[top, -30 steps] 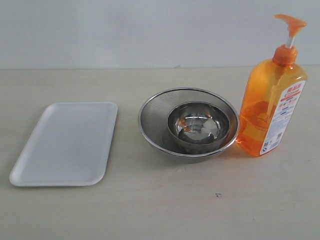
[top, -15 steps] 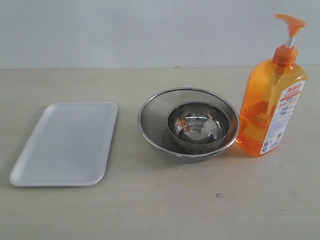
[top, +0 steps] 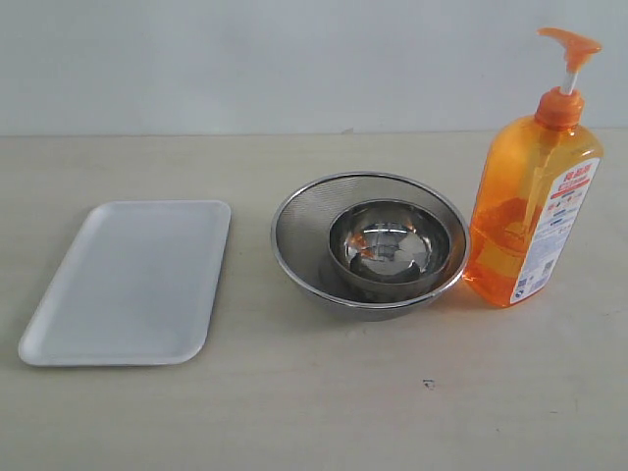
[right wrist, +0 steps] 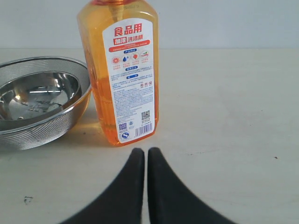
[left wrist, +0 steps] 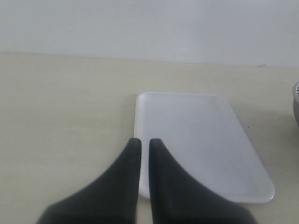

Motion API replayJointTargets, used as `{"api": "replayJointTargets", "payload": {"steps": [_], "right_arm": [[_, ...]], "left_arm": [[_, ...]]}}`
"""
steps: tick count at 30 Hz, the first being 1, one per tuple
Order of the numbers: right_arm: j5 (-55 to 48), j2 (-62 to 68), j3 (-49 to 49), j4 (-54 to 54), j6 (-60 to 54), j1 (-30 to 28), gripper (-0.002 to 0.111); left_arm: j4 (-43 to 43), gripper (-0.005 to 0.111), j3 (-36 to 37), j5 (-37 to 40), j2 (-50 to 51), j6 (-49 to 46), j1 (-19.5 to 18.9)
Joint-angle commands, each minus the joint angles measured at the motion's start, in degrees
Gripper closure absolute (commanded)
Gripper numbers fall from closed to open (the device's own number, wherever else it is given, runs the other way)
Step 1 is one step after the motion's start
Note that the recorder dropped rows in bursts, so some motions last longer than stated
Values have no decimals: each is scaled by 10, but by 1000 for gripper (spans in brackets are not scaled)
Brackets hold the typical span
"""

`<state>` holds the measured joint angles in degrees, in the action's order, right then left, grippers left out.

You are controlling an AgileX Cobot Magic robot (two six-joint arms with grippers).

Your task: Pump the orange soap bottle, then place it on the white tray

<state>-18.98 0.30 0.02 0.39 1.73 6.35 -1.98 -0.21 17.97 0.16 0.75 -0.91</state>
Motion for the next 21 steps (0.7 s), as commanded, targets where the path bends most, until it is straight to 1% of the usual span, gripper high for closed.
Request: {"api": "replayJointTargets", "payload": {"steps": [1,12,16,19,21], "right_arm": [[5,-3,0,0,-2,-1,108],[-2,-3,0,-14,-13,-1,108],[41,-3,0,28,15,0,108],[80,-3,-39,67,13,0,108],[79,-3,-75,82,13,0,108]], "left_arm": [[-1,101,2,-6,-2,2,-2],[-1,101,2,-6,-2,2,-2],[-1,101,2,-6,-2,2,-2],[-1,101,2,-6,-2,2,-2],[-1,101,2,-6,-2,2,-2]]}}
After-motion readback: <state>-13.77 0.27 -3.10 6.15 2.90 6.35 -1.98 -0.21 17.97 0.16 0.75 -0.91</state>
